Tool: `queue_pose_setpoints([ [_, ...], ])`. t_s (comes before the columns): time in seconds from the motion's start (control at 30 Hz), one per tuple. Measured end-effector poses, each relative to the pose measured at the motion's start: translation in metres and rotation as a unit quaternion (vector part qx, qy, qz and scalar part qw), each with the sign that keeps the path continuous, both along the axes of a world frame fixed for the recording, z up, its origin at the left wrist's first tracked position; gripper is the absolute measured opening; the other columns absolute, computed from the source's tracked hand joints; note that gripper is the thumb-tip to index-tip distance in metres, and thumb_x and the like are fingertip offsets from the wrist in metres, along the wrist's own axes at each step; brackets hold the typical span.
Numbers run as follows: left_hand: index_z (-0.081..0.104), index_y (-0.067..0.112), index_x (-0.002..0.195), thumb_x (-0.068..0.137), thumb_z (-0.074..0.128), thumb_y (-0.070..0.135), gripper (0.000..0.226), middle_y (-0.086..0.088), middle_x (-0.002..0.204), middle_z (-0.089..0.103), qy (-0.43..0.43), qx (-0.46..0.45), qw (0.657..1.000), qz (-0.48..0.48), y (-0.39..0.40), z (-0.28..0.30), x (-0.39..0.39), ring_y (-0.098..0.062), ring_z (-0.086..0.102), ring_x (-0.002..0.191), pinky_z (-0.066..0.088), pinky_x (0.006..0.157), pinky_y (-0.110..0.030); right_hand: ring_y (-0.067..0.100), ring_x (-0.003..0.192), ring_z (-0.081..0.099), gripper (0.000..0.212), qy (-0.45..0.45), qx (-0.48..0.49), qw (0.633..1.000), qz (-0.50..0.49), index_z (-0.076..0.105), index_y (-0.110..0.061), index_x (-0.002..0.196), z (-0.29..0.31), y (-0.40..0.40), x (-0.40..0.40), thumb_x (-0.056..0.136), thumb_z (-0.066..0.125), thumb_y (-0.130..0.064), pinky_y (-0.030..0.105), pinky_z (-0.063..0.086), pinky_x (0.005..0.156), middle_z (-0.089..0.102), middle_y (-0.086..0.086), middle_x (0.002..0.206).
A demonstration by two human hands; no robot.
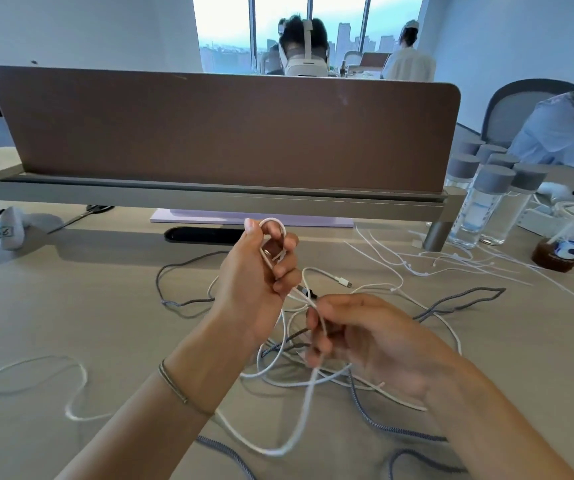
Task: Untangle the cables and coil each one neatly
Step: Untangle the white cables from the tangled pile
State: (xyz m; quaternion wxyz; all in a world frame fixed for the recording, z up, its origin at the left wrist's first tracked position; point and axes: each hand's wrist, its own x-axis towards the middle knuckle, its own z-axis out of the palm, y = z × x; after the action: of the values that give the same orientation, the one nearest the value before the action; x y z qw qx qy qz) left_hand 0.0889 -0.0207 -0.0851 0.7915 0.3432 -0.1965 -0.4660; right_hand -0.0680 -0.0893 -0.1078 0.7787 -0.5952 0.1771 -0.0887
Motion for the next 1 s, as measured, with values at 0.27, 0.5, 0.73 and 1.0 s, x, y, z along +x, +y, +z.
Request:
queue_pose_setpoints([
  [0.27,0.066,0.001,0.115,0.106,0.036,0.041,0.051,-0.005,0.068,0.051,-0.060,0.061,0.996,-0.026,0.002,0.006,0.017,-0.007,0.029,0.051,0.019,0.047,-0.019,0.029,0.061,0.064,0.032,0.079,-0.122,0.987,0.071,0.068,-0.008,0.070,0.030,-0.037,-0.043,0.088,0.068,-0.035,0.035,0.053,0.072,0.058,0.010,0.055],
  [0.5,0.057,0.009,0.085,0.110,0.028,0.032,0.044,-0.012,0.109,0.076,-0.281,0.129,0.944,-0.118,-0.001,-0.001,-0.007,-0.027,0.068,0.104,0.050,0.078,-0.032,0.028,0.050,0.054,0.036,0.089,-0.208,0.970,-0.087,0.068,-0.004,0.077,0.037,-0.039,-0.040,0.103,0.052,-0.023,0.038,0.049,0.066,0.047,0.012,0.051],
  [0.73,0.058,0.010,0.087,0.109,0.026,0.037,0.048,-0.006,0.089,0.073,-0.411,0.147,0.897,-0.074,-0.010,-0.017,-0.026,-0.023,0.071,0.079,0.053,0.084,-0.042,0.026,0.052,0.057,0.038,0.078,-0.249,0.960,-0.098,0.064,-0.003,0.080,0.032,-0.036,-0.037,0.108,0.045,-0.021,0.029,0.051,0.059,0.050,0.010,0.053],
  [1.0,0.054,0.017,0.077,0.105,0.023,0.056,0.057,-0.001,0.064,0.041,-0.376,0.172,0.900,-0.138,-0.029,-0.037,-0.047,-0.012,0.028,0.056,0.022,0.052,-0.029,0.014,0.045,0.032,0.045,0.062,-0.218,0.949,-0.220,0.065,-0.008,0.070,0.015,-0.038,-0.024,0.105,0.050,-0.033,0.024,0.038,0.047,0.033,-0.003,0.049],
])
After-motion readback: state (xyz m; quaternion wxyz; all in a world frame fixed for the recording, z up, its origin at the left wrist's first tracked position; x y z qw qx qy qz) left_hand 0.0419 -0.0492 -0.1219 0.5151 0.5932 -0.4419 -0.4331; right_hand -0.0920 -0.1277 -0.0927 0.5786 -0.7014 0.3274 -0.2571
